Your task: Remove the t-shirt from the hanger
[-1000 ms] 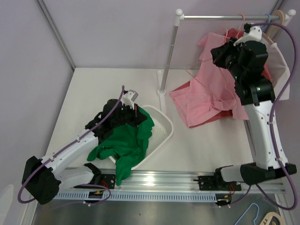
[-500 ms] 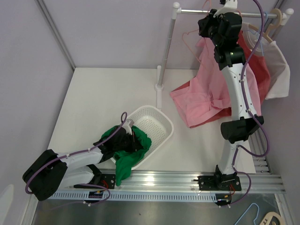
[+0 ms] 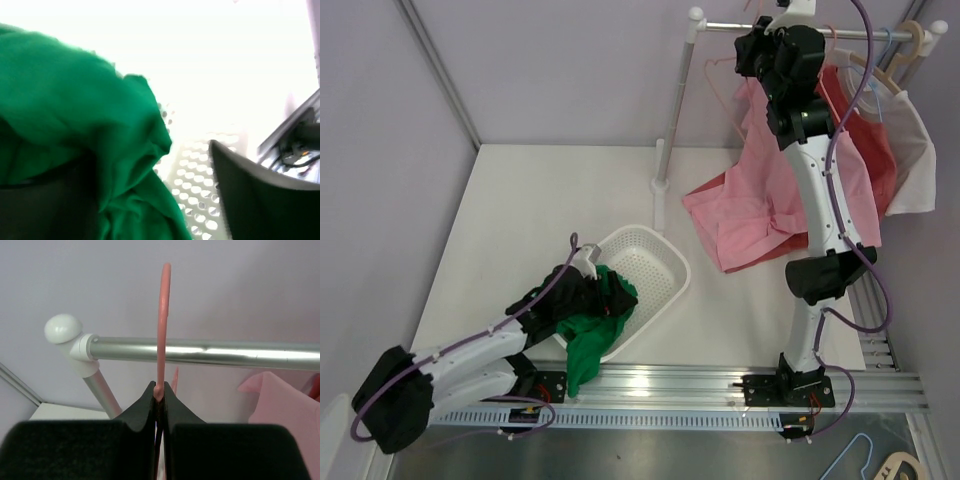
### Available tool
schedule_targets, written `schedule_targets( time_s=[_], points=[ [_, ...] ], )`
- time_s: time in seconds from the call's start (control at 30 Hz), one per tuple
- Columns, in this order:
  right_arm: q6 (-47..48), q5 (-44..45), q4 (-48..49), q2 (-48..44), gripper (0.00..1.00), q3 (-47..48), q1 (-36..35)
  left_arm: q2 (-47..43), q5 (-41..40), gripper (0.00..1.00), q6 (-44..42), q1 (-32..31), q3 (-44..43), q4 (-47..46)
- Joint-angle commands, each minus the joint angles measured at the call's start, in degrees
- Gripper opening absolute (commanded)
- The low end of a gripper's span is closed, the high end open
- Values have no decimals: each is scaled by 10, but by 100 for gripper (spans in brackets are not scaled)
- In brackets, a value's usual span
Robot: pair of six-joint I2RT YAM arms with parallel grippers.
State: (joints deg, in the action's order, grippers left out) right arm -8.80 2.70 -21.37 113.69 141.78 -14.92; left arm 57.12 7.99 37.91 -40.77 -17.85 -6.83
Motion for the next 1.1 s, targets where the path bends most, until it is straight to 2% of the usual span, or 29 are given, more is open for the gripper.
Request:
schedule_targets(
  time_s=[0.0, 0.03, 0.13, 0.37, 0.4, 0.47, 0.5, 0.53, 0.57, 0.67, 0.8, 0.9, 1.07],
  points=[
    [-10, -10, 15, -8, 0, -8, -12, -94, -40, 99, -34, -2, -45, 34],
    [-9, -8, 25, -15, 0, -42, -16, -112, -47, 99, -42, -2, -53, 63],
    [-13, -3, 26, -13, 0, -40, -24, -163, -73, 100, -65, -2, -120, 137],
    [-17, -15, -2, 6, 0, -26, -25, -182, -77, 100, -108, -1, -238, 240],
    [-18, -14, -4, 4, 15, -29, -25, -181, -95, 99, -114, -1, -255, 249],
    [-15, -12, -10, -13, 32, -39, -25, -177, -102, 99, -116, 1, -281, 272],
    [-10, 4, -15, -21, 47, -42, -25, -175, -96, 100, -119, 4, -286, 275],
    [-7, 16, -18, -38, 56, -47, -25, -172, -85, 100, -121, 13, -295, 274],
    [-6, 32, -34, -49, 70, -54, -24, -161, -56, 99, -125, 17, -304, 270],
    [-15, 62, -66, -99, 71, -79, -2, -117, -25, 99, -136, 20, -338, 257],
    [-38, 61, -68, -180, 71, -195, 43, -56, 6, 100, -138, 21, -380, 227],
    [-35, 71, -65, -226, 71, -247, 72, -22, 4, 100, -147, 21, -418, 201],
    [-32, 85, -105, -233, 71, -242, 116, 44, -15, 99, -173, 21, -485, 193]
  ],
)
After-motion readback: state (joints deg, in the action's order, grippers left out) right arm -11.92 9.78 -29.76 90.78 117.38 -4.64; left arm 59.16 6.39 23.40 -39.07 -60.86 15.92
